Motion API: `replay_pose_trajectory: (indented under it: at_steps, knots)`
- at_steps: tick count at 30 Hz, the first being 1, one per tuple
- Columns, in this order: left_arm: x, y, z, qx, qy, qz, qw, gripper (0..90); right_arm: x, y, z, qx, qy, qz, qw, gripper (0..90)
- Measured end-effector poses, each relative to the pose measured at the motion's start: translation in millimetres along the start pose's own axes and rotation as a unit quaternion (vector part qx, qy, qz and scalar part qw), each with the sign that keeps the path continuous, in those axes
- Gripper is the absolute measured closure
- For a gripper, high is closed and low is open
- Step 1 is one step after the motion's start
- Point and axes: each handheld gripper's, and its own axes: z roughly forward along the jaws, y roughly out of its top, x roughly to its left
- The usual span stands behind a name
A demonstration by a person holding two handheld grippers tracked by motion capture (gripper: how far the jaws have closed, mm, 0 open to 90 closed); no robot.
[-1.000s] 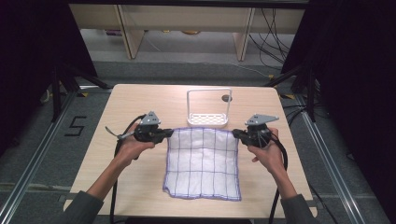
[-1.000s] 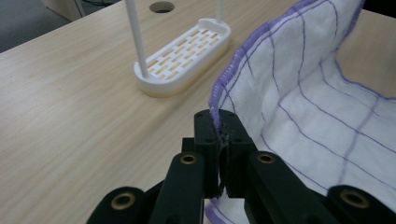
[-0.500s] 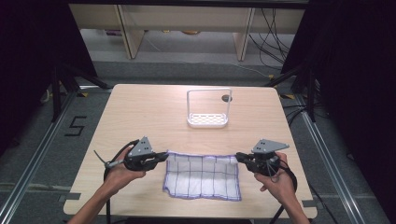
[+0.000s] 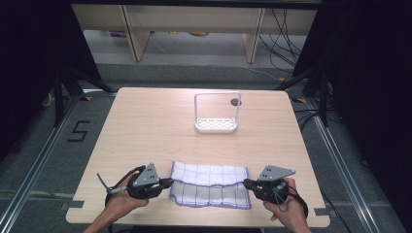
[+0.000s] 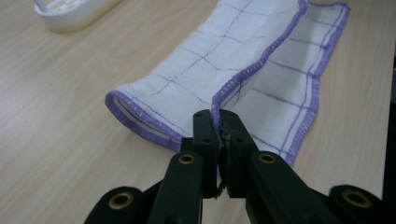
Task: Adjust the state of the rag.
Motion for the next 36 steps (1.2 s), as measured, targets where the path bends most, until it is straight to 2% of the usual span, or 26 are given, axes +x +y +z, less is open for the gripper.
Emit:
replay_pose_trajectory:
  at_steps: [1,2,4,7,8,9,10,12,14,15,16,17,18,20,21,22,23,25,27,28,29,32,33,34,35,36]
  knots:
    - [-4.3,-2.7,1.4,-0.009,0.0,-0.016,0.9998,85.7,1.0,-1.9,0.5,0.001,0.0,-0.003,1.0,85.9]
    - [-4.7,-4.3,0.1,0.0,0.004,-0.002,1.0,85.7,2.8,-3.7,-0.3,0.004,-0.003,-0.001,1.0,85.9]
    - [-10.1,-6.3,0.1,-0.002,0.009,-0.008,0.9999,85.7,5.8,-6.3,-0.5,0.0,-0.005,-0.004,1.0,86.0]
    - [-16.0,-8.1,0.0,0.006,0.004,-0.001,1.0,85.4,10.6,-9.3,-1.4,0.008,-0.005,-0.012,0.9999,86.0]
    - [-16.3,-8.9,-0.5,0.015,0.004,0.013,0.9998,85.0,11.7,-10.7,-1.3,0.009,-0.007,-0.015,0.9998,85.8]
    - [-17.3,-10.5,0.6,0.015,-0.001,0.011,0.9998,83.9,12.7,-12.6,-0.5,0.011,-0.007,-0.015,0.9998,85.3]
    - [-18.4,-12.1,0.3,0.026,0.005,0.004,0.9996,83.4,14.2,-14.8,-0.3,0.018,-0.002,-0.011,0.9998,84.9]
    - [-20.7,-14.9,1.9,0.018,0.001,0.001,0.9998,83.7,15.1,-19.9,1.1,0.024,0.003,-0.011,0.9996,85.0]
    - [-21.7,-15.8,-0.6,0.029,0.005,0.005,0.9996,83.7,17.7,-23.3,0.1,0.029,0.007,-0.011,0.9995,85.2]
    - [-23.9,-16.7,0.7,0.016,0.002,0.0,0.9999,83.2,19.4,-24.6,-0.5,0.027,0.005,-0.013,0.9995,85.0]
    - [-23.9,-17.8,0.6,0.022,-0.003,0.006,0.9997,82.2,20.8,-25.3,-1.3,0.028,0.009,-0.015,0.9995,83.9]
    - [-25.3,-19.1,0.5,0.03,-0.005,0.002,0.9995,79.0,22.8,-26.5,-1.8,0.028,0.013,-0.01,0.9995,79.5]
    - [-25.4,-20.3,0.5,0.031,-0.004,0.007,0.9995,73.4,23.6,-27.5,-2.1,0.037,0.018,-0.005,0.9991,70.6]
    - [-26.0,-22.8,-0.4,0.026,0.008,-0.025,0.9993,56.2,25.0,-30.5,-2.0,0.037,0.021,0.011,0.9991,64.0]
    - [-25.5,-22.9,-2.4,0.02,0.005,-0.038,0.9991,49.5,24.8,-30.6,-3.6,0.034,0.022,0.01,0.9991,60.2]
    - [-23.4,-21.8,-5.9,0.011,0.005,-0.032,0.9994,45.8,24.2,-30.5,-5.7,0.026,0.017,0.012,0.9994,57.0]
    - [-24.6,-20.7,-6.3,-0.003,0.009,-0.053,0.9986,42.2,22.6,-28.7,-8.3,0.013,0.01,0.025,0.9996,51.5]
    - [-19.5,-14.7,-8.4,-0.02,0.019,-0.074,0.9969,37.6,17.9,-25.0,-11.3,0.001,-0.005,0.038,0.9993,48.8]
    - [-12.6,-9.3,-10.2,-0.019,0.018,-0.075,0.9968,37.8,10.6,-20.8,-11.5,-0.004,-0.02,0.042,0.9989,47.7]
    - [-8.8,-6.4,-9.4,-0.021,0.021,-0.075,0.9967,37.7,7.9,-18.7,-10.2,-0.007,-0.028,0.055,0.998,46.3]
    - [-4.6,-3.3,-8.4,-0.024,0.021,-0.076,0.9966,37.3,1.1,-16.0,-9.0,-0.009,-0.039,0.052,0.9979,46.3]
    - [10.8,7.9,-6.0,-0.021,0.028,-0.088,0.9955,36.9,-15.5,-8.5,-4.0,-0.011,-0.056,0.064,0.9963,46.9]
    - [16.0,12.2,-3.7,-0.026,0.026,-0.099,0.9944,36.9,-19.0,-5.8,-1.8,-0.006,-0.056,0.082,0.995,46.9]
    - [22.7,16.5,-2.0,-0.025,0.025,-0.102,0.9941,36.8,-26.4,-3.4,1.4,-0.009,-0.061,0.077,0.9951,47.0]
    - [30.3,21.2,1.9,-0.035,0.023,-0.12,0.9919,36.5,-31.8,-1.0,4.8,-0.009,-0.062,0.08,0.9948,47.4]
    - [37.2,24.8,4.4,-0.032,0.025,-0.126,0.9912,35.7,-35.6,2.2,9.4,-0.004,-0.064,0.094,0.9935,47.4]
